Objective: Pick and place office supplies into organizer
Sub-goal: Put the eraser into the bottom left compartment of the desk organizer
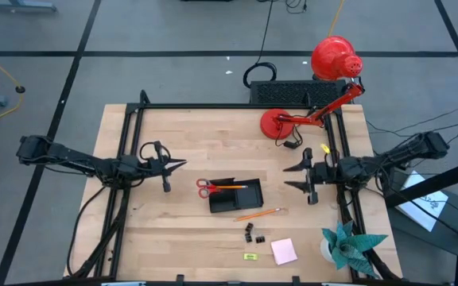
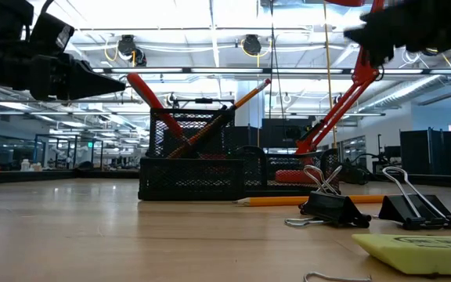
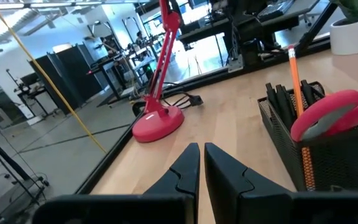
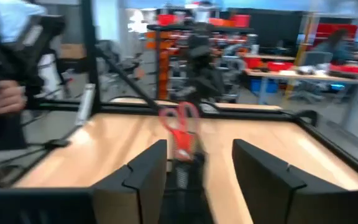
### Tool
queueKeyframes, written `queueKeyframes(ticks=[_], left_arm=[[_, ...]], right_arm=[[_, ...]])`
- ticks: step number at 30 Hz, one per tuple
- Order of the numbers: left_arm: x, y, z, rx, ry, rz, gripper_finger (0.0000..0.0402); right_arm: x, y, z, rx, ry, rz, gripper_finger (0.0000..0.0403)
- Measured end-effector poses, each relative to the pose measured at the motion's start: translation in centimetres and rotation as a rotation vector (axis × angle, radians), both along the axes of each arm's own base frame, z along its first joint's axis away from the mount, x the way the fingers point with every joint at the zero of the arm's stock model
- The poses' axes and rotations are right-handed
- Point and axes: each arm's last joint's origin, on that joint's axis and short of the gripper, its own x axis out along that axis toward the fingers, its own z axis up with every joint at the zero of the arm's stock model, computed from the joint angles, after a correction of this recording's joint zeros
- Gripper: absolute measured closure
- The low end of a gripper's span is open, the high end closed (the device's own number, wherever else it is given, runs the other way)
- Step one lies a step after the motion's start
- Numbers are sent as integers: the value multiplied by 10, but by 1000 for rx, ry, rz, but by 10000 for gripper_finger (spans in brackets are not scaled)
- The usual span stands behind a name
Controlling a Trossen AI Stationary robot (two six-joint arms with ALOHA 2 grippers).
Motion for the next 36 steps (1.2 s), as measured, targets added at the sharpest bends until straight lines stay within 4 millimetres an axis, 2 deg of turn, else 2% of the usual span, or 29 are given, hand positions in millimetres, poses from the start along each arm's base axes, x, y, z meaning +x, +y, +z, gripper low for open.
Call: queueKeyframes(ticks=[7,16,19,25,30,33,36], left_arm=[[0,0,0,-37,-8,2,371],[0,0,0,-54,-10,2,371],[0,0,0,-54,-10,2,371],[0,0,0,-44,-6,2,371],[0,0,0,-33,-4,2,371],[0,0,0,-33,-3,2,371],[0,0,-1,-30,0,2,371]], right_arm=[[32,31,22,-79,80,107,222],[86,83,24,-119,293,151,211],[101,103,32,-136,396,138,201],[118,143,47,-164,563,151,196],[129,173,58,-91,594,171,208],[136,191,58,-49,597,209,212],[140,200,44,-37,641,224,215]])
